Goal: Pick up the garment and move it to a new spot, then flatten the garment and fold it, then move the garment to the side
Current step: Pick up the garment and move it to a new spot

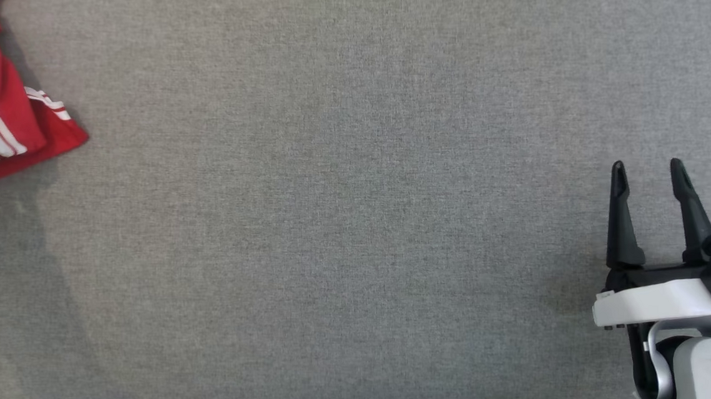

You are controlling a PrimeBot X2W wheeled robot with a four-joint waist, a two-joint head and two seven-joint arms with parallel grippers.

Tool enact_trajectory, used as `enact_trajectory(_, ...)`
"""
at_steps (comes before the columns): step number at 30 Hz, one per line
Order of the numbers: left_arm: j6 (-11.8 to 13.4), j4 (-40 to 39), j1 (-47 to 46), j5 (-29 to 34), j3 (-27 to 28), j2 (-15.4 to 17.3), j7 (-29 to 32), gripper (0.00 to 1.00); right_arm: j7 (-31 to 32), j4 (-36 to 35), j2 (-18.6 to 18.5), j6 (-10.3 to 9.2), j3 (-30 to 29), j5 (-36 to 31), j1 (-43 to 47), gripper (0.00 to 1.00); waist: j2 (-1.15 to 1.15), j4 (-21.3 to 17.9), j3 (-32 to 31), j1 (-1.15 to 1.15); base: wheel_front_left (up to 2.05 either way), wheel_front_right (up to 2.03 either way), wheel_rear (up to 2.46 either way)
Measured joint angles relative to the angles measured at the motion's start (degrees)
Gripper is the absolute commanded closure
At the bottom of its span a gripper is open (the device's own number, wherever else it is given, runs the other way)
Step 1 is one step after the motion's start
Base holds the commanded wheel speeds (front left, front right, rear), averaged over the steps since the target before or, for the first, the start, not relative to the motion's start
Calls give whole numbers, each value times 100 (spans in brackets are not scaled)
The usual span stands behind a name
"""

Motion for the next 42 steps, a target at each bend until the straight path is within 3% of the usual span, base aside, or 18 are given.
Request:
enact_trajectory(12, -63, -1050, -134, 294, -322, 265, -247, 100, -145, 468, 191, 0, 168, 93, 92, 0, 0, 63, -755, 0, 0, 0, 0)
enact_trajectory(22, -57, -3048, -350, 489, -749, 341, 591, 100, -323, 864, 343, 0, 220, 221, 128, 0, 0, -242, -1207, 0, 0, 0, 0)
enact_trajectory(31, -132, -4354, -1231, 538, -1639, -220, 1470, 100, -404, 1150, 412, 0, 250, 347, 112, 0, 0, -894, -1392, 0, 0, 0, 0)
enact_trajectory(42, -101, -3930, -1290, 374, -2242, -1018, 1414, 100, -427, 1151, 421, 0, 301, 608, 84, 0, 0, -1637, -1368, 0, 0, 0, 0)
